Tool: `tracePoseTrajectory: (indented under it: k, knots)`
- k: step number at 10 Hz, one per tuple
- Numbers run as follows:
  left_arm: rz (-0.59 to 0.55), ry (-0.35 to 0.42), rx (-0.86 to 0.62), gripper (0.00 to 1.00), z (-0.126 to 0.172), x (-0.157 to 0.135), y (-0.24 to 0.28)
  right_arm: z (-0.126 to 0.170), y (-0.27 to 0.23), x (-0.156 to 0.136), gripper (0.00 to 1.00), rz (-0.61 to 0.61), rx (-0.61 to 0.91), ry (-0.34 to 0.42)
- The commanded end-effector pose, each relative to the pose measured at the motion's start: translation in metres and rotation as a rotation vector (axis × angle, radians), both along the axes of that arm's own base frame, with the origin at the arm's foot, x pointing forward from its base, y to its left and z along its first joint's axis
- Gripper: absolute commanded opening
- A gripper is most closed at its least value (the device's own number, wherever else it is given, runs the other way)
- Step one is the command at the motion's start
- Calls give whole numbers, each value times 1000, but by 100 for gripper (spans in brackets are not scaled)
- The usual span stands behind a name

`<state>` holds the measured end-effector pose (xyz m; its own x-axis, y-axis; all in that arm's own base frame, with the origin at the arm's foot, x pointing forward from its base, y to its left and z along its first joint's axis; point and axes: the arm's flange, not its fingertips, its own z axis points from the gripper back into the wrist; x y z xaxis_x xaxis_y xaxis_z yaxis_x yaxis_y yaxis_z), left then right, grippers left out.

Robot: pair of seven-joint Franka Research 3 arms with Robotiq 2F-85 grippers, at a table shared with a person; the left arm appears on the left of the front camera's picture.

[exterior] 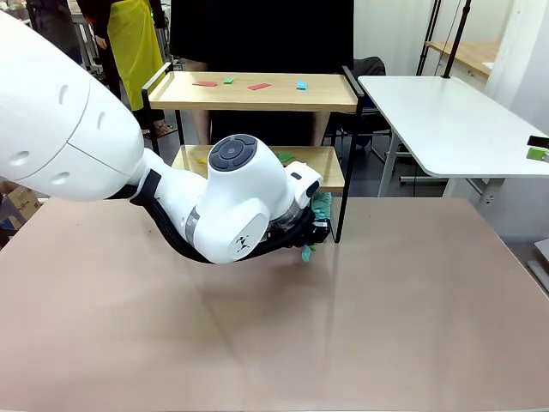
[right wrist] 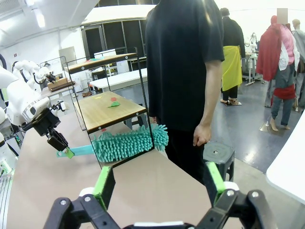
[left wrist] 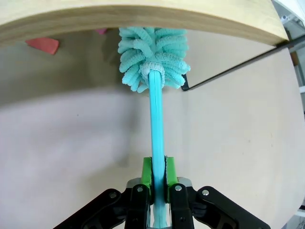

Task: Clean the shelf.
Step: Clean the specific section of the Shelf indicated by the human with the Duster.

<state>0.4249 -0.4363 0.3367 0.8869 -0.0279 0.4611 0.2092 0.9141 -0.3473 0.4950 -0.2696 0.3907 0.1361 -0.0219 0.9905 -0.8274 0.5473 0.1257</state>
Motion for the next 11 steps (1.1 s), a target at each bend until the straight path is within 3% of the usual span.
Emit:
tracePoseTrajectory:
  k: [1,8,11]
  knots:
    - [-7,1,-1,13,0,-3,-4,2,2,1,100,2,-3,-4]
    - [58,118,59,13,-6,-2,31,2,2,1,100,2,-3,-4]
    - [95,130,117,13,-1,-8,54,2,2,1,100,2,-3,-4]
